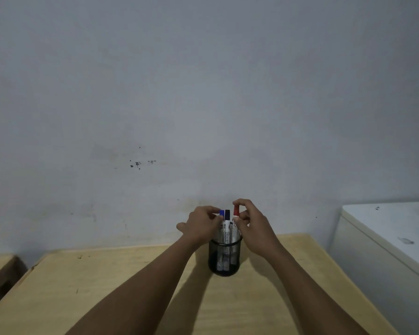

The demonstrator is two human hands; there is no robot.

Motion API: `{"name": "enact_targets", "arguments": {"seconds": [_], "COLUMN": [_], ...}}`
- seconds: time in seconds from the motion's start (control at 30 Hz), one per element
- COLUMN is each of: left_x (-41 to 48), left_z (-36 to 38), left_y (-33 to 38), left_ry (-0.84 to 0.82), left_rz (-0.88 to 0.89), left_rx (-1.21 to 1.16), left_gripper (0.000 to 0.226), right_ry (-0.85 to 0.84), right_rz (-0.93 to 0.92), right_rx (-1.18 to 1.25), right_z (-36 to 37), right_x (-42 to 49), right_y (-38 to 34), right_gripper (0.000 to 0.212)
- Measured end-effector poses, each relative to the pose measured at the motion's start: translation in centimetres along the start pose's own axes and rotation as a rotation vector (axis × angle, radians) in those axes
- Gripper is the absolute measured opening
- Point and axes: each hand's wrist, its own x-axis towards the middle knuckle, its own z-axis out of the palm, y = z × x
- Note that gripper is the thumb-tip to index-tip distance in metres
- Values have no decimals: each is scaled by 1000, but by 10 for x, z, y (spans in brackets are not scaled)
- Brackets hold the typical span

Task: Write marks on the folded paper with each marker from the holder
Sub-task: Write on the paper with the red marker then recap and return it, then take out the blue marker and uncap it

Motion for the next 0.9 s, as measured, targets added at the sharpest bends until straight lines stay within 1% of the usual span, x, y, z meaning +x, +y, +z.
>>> {"name": "enact_targets", "arguments": {"seconds": [0.07, 0.13, 0.23, 0.33, 0.37, 0.4, 0.43, 0.5, 0.6, 0.7, 0.77, 0.83, 0.9], "left_x": [1, 2, 8, -4, -9, -12, -17, -27, -46, -63, -75, -87, -101], "left_z": [1, 1, 3, -11, -18, -26, -37, -61, -102, -140, -159, -173, -183], "left_y": [-1, -2, -7, 7, 11, 16, 21, 31, 46, 48, 43, 35, 27], "left_ry": [5, -22, -8, 37, 58, 75, 86, 103, 141, 198, 252, 272, 262], "left_rz": [-17, -47, -75, -52, -37, -14, 4, 40, 48, 55, 41, 15, 3], "left_rx": [-60, -185, -330, -312, -293, -294, -327, -448, -669, -798, -855, -899, -943], "left_gripper": [20, 11, 10, 4, 6, 13, 17, 17, 17, 12, 9, 8, 6], "right_ry": [-16, -34, -37, 80, 139, 187, 211, 173, 39, -17, 18, 103, 140], "right_rz": [-6, -10, 14, 4, -16, -43, -72, -104, -68, -55, -50, -4, 57], "right_rx": [-20, -52, -57, -12, 3, 21, 36, 59, 129, 320, 498, 743, 1046], "right_z": [1, 1, 1, -2, -4, -6, -9, -12, -13, -8, -6, -3, 3], "right_x": [3, 5, 3, -5, -9, -13, -18, -27, -38, -48, -56, -65, -73], "right_y": [4, 7, 7, -4, -10, -18, -27, -48, -80, -107, -123, -139, -156], "right_gripper": [32, 36, 43, 42, 40, 38, 36, 33, 34, 27, 20, 17, 17]}}
